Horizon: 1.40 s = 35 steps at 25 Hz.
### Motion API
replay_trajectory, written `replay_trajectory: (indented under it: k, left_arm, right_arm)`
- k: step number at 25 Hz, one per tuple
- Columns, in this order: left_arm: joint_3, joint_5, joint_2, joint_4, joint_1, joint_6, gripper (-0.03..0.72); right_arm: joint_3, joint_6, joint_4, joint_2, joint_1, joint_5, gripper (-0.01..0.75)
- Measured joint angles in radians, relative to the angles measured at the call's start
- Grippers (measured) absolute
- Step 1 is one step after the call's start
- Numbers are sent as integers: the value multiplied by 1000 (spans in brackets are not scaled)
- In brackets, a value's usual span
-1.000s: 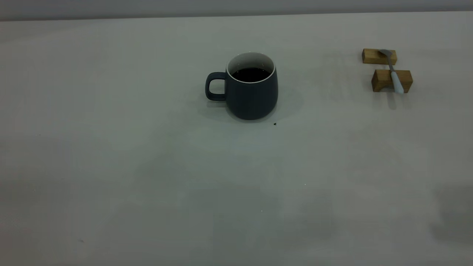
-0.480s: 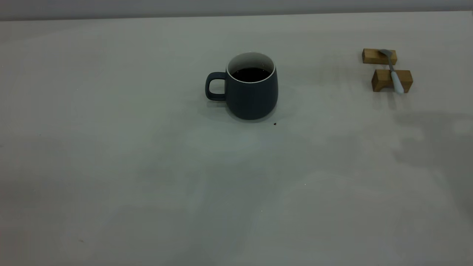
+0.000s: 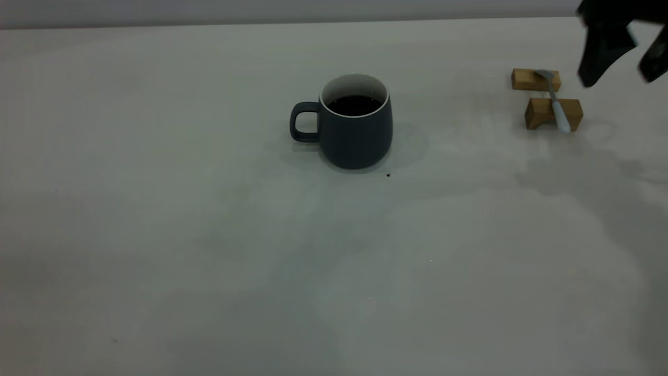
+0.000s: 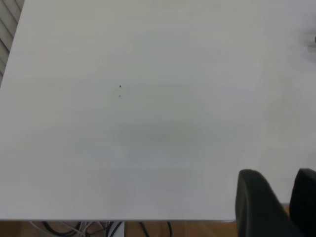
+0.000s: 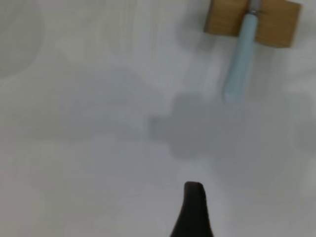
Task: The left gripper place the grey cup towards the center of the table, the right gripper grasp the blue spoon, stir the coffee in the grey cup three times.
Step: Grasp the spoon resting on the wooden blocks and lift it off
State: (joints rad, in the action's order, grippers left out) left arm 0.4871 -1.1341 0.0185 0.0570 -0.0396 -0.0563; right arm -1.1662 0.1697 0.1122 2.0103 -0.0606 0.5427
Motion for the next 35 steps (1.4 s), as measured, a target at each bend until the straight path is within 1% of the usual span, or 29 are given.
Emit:
replay_trajectory:
  k: [10, 13, 17, 23, 31, 35]
  left_arm:
    - [0, 0, 0, 0, 0, 0, 239]
    - [0, 0, 0, 0, 0, 0, 239]
    - [0, 0, 0, 0, 0, 0, 239]
    - [0, 0, 0, 0, 0, 0, 239]
    - [0, 0, 0, 0, 0, 0, 239]
    - [0, 0, 0, 0, 0, 0, 239]
  right_arm:
    - [-239, 1, -19, 248, 0, 87, 692]
    - [-291, 1, -36, 296, 0, 131, 688]
    - [-340, 1, -49, 343, 0, 153, 687]
    - [-370, 0, -59, 384, 0, 146, 686]
    - [-370, -23, -86, 419, 0, 81, 681]
    - [-370, -28, -89, 436, 0, 54, 656]
